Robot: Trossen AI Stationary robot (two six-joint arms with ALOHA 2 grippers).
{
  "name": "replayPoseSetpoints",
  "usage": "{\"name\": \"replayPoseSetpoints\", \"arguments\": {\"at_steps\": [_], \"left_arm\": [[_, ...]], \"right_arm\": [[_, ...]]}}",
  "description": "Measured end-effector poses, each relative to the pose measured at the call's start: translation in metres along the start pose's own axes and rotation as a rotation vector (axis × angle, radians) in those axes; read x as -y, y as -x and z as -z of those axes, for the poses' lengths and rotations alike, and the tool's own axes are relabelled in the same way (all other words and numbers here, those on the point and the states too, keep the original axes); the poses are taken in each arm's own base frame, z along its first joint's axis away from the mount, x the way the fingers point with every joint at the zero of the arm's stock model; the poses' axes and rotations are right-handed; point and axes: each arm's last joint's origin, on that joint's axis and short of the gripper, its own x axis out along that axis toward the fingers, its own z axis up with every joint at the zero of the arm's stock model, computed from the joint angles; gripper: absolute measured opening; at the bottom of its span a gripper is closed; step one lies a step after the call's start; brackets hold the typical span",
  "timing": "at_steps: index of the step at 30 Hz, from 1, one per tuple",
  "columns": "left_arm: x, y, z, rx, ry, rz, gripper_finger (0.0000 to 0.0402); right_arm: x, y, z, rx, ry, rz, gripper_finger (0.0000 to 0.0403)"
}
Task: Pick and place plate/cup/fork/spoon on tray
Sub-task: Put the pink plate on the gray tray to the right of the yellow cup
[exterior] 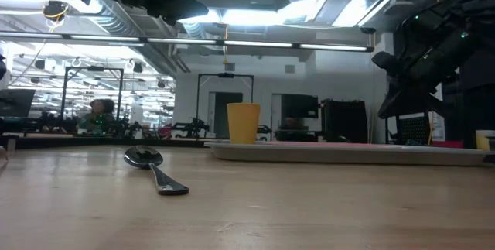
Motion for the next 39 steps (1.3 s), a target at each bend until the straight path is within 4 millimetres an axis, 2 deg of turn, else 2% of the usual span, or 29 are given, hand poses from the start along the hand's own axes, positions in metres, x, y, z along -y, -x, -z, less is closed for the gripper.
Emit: {"name": "replayPoseSetpoints", "arguments": {"at_steps": [2,7,10,15,19,25,33,36,39], "left_arm": [[0.000,0.000,0.000,0.000,0.000,0.000,0.0059],[-0.002,0.000,0.000,-0.010,0.000,-0.054,0.0059],[-0.002,0.000,0.000,-0.014,0.001,-0.075,0.0059],[-0.002,0.000,0.000,-0.014,0.000,-0.075,0.0059],[-0.002,0.000,0.000,-0.014,0.001,-0.075,0.0059],[-0.002,0.000,0.000,-0.009,0.000,-0.067,0.0059],[-0.002,0.000,0.000,-0.007,0.000,-0.067,0.0059],[-0.002,0.000,0.000,-0.006,0.000,-0.066,0.0059],[-0.002,0.000,0.000,-0.006,0.000,-0.067,0.0059]], "right_arm": [[-0.004,0.000,-0.002,0.000,0.009,-0.065,0.0035],[-0.031,0.012,-0.016,0.086,0.167,-0.466,0.0035],[-0.045,0.021,-0.020,0.124,0.193,-0.632,0.0035],[-0.057,0.021,-0.003,-0.087,0.088,-0.735,0.0035],[-0.069,0.019,0.016,-0.117,0.141,-0.725,0.0035],[-0.090,0.021,0.039,0.037,0.467,-0.769,0.0035],[-0.110,0.008,0.059,0.151,0.689,-0.819,0.0035],[-0.112,-0.004,0.057,0.146,0.647,-0.690,0.0035],[-0.109,-0.021,0.054,0.032,0.653,-0.502,0.0035]]}}
